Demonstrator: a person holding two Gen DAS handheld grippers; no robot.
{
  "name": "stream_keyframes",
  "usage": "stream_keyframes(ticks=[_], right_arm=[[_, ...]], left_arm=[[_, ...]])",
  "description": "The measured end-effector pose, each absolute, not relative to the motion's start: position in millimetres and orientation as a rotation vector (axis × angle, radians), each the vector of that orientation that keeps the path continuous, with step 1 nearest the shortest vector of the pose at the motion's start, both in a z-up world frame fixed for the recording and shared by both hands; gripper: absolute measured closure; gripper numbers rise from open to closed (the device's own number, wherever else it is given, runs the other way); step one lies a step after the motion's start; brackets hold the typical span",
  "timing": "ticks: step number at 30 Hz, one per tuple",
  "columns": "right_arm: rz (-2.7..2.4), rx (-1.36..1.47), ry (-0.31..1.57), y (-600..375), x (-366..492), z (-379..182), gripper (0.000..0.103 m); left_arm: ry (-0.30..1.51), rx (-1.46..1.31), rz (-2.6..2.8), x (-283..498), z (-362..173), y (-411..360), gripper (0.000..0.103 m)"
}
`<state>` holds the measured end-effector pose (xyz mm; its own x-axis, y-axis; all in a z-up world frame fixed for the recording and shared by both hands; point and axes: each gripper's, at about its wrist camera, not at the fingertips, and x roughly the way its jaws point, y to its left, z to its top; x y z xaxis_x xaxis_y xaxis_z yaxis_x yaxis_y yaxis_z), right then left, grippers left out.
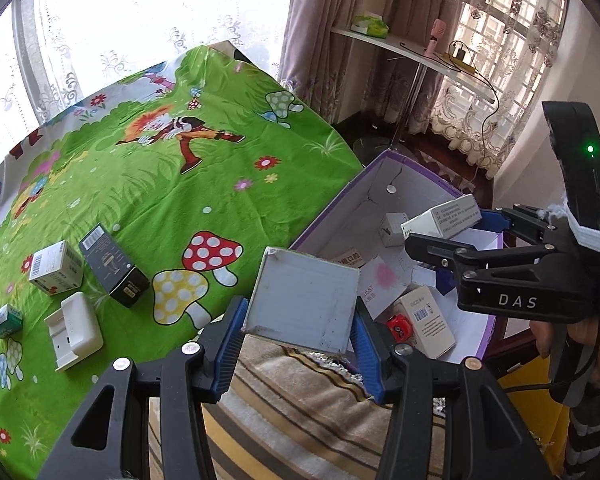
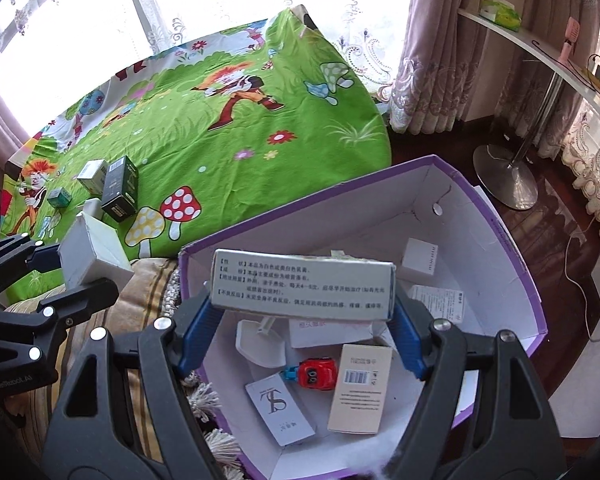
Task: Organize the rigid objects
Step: 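Carry both white boxes over the storage box and open both grippers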
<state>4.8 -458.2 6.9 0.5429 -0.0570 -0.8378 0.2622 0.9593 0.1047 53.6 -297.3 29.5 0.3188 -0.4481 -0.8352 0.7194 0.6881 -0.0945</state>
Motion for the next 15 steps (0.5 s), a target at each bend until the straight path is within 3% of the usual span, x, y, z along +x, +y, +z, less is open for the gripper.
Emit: stream_keyframes(ticks=[15], right_arm=[[-0.431, 0.174, 1.013, -496, -11, 14, 0.019]], left_arm=[[1.000, 0.345, -0.869, 40, 27, -333, 0.047]])
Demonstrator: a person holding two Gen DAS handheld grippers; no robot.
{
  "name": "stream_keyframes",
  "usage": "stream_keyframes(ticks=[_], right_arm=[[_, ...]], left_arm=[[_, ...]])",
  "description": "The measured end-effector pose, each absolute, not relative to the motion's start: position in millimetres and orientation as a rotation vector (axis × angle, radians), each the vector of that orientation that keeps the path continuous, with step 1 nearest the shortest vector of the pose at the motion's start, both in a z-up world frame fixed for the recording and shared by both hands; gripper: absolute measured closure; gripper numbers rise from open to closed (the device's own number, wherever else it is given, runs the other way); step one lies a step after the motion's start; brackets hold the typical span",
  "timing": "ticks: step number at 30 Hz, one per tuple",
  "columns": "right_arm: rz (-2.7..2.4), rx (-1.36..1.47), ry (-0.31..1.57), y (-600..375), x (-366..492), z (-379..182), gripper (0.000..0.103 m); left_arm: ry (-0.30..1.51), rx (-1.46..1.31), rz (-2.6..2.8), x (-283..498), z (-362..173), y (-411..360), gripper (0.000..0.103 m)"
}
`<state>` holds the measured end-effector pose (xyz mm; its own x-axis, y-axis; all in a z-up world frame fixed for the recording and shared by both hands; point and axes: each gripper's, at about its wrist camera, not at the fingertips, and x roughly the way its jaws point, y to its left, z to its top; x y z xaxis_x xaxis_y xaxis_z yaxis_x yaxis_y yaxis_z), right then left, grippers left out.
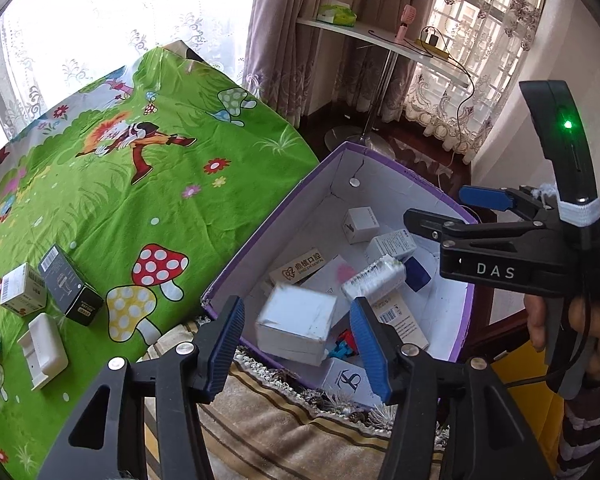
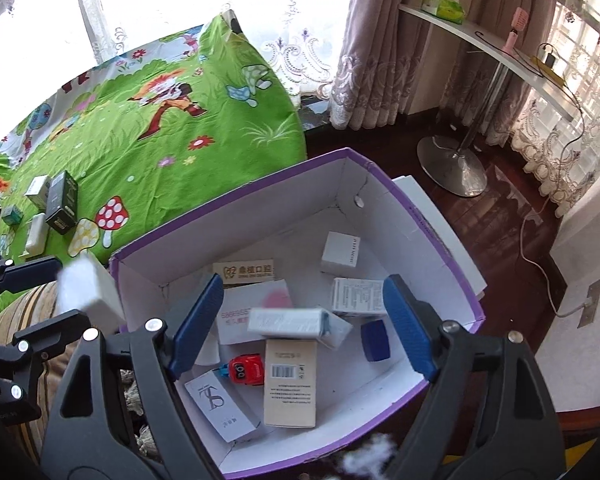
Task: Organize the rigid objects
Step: 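Carry both white boxes over the storage box and open both grippers, then move both open grippers back over the remaining items on the bed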
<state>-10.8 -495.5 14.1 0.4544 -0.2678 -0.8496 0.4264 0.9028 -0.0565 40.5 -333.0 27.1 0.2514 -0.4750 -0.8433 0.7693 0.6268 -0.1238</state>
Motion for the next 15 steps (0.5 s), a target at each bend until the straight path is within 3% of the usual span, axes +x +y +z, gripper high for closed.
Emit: stream_keyframes(ticks=[15], right_arm=[[-0.274, 0.054, 0.987, -428, -8, 103, 0.019]], left_arm=[[1.059, 0.223, -0.738, 74, 22, -286, 0.044]])
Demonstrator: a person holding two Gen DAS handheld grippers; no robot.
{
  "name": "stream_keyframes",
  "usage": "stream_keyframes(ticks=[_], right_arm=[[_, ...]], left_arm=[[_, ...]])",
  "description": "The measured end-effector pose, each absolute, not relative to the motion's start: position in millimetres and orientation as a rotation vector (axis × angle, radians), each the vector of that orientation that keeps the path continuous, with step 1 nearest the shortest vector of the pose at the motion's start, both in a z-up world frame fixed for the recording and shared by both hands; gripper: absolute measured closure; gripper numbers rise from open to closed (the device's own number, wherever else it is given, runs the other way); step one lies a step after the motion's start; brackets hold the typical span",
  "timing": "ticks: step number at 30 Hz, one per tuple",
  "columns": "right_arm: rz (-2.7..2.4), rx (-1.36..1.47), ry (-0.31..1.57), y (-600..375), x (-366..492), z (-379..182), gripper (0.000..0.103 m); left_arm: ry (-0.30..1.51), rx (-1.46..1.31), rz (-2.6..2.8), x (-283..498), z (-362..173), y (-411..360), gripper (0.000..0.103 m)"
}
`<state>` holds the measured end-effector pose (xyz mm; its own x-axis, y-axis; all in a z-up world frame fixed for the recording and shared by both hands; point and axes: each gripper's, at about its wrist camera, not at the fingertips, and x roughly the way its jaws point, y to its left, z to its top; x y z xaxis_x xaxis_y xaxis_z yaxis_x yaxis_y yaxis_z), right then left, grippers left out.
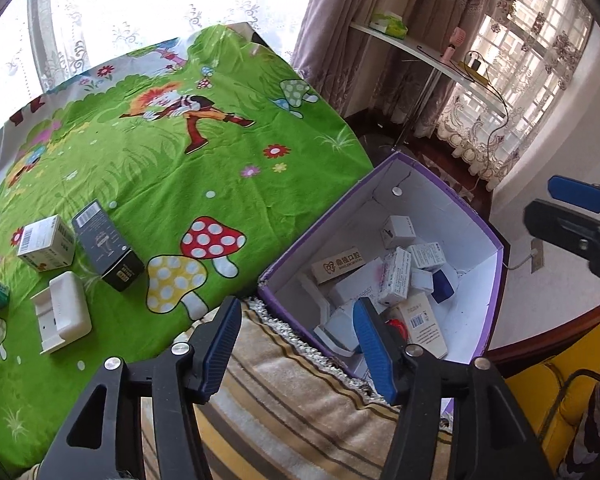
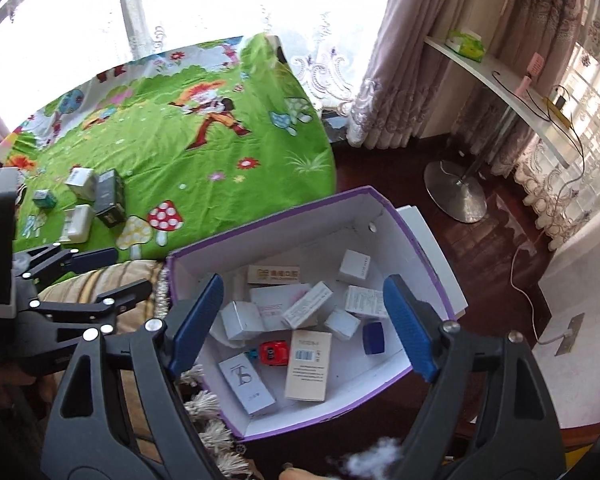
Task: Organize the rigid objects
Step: 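Move both open grippers back over the remaining items on the bed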
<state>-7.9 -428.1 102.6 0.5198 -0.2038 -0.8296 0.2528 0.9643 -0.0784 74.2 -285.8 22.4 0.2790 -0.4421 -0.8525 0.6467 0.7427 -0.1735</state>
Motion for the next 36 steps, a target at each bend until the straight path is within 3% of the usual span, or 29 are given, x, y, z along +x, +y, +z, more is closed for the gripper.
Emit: stream_keyframes(ticks=[16, 36], right_arm=[[0.184, 0.019, 0.792, -264, 12, 231, 0.019], [0.300, 0.028, 0.819, -219, 32, 239, 0.019]], left_arm=[[1.066, 0.075, -0.477, 109, 25, -157, 0.044], [1.046, -0.021, -0.412, 119, 25, -102, 0.044]])
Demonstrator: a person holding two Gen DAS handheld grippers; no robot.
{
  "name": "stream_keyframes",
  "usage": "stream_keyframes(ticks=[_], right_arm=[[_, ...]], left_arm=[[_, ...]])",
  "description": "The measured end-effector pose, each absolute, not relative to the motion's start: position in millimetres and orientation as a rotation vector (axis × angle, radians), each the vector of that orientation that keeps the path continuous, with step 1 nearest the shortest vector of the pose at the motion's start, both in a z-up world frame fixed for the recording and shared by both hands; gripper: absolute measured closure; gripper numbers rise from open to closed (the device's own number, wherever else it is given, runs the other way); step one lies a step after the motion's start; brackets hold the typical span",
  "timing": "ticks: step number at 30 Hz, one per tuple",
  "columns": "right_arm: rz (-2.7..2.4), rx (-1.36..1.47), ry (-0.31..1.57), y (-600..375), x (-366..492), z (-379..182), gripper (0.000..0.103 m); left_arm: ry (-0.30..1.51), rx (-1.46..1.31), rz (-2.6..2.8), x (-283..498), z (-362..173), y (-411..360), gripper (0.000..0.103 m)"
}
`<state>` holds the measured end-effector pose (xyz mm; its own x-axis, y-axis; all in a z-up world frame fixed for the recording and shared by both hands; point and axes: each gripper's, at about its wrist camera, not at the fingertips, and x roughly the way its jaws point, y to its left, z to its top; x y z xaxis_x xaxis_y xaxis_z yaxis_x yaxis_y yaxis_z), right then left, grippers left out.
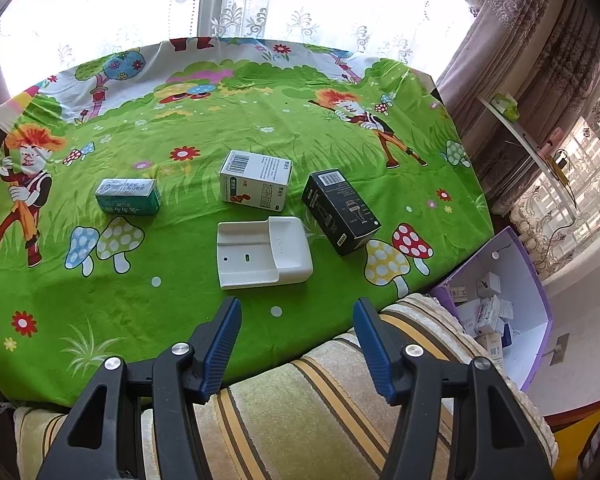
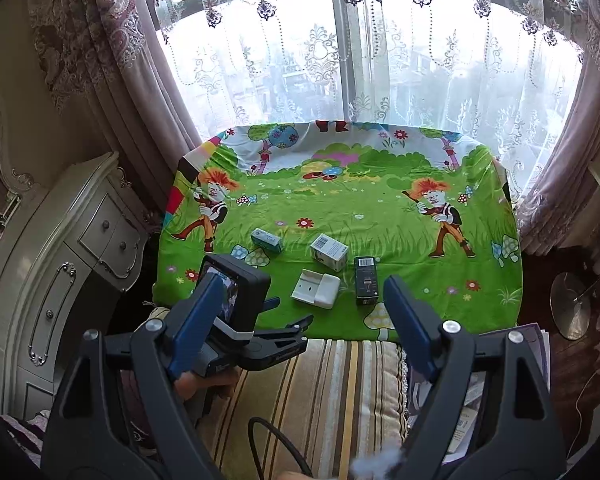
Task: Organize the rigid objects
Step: 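Move both open grippers back over the remaining items on the bed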
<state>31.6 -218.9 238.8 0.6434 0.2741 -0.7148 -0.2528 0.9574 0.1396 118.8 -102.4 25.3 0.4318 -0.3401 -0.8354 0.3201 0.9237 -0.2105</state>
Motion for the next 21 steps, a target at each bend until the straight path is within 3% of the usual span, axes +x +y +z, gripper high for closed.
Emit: stream_keyframes(ticks=[11, 21], right_arm=[[0.358, 0.055, 0.830, -192, 50, 241, 0.019], [0.294, 0.013, 0.902, -207, 88, 199, 0.019]], left_arm=[[1.038, -0.050, -0.390, 120, 25, -81, 0.044], [1.023, -0.107, -0.324, 127, 24, -39, 0.044]])
